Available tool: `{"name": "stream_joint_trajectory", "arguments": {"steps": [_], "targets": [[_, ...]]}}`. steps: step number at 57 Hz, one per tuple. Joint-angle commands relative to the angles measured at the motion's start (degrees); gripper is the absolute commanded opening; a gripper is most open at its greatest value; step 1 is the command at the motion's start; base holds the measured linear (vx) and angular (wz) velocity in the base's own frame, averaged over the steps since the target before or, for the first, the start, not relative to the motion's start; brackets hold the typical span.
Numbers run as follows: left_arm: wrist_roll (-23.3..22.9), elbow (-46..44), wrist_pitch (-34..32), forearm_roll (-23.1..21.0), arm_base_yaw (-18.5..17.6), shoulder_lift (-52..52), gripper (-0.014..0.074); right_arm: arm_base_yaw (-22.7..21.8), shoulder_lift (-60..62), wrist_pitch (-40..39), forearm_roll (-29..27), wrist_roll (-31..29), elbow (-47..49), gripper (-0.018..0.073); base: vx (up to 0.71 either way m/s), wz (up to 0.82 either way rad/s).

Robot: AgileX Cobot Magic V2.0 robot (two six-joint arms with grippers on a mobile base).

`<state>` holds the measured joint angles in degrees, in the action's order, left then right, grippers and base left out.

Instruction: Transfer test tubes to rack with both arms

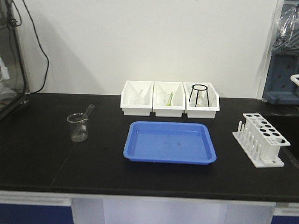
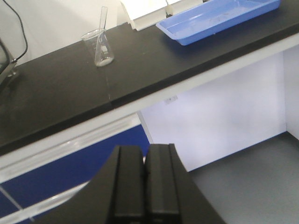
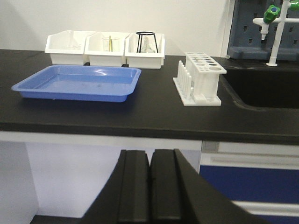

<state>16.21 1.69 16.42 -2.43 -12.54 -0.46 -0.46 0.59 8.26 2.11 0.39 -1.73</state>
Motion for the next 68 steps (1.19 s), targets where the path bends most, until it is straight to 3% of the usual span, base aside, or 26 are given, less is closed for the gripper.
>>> {"name": "stream_joint_trajectory", "arguments": {"steps": [1,68], "targets": [[-0.4,1.6,-4.9,-0.1,0.0,-1.1,-0.0015,-0.2,0.4,-4.7,0.6,-0.4,-0.6,-0.0004,0.36,-0.09],[-0.4,1.6,-4.9,-0.1,0.0,-1.1,-0.0015,-0.2,0.4,-4.7,0.6,-0.4,-0.6,-0.0004,0.36,-0.02]]}}
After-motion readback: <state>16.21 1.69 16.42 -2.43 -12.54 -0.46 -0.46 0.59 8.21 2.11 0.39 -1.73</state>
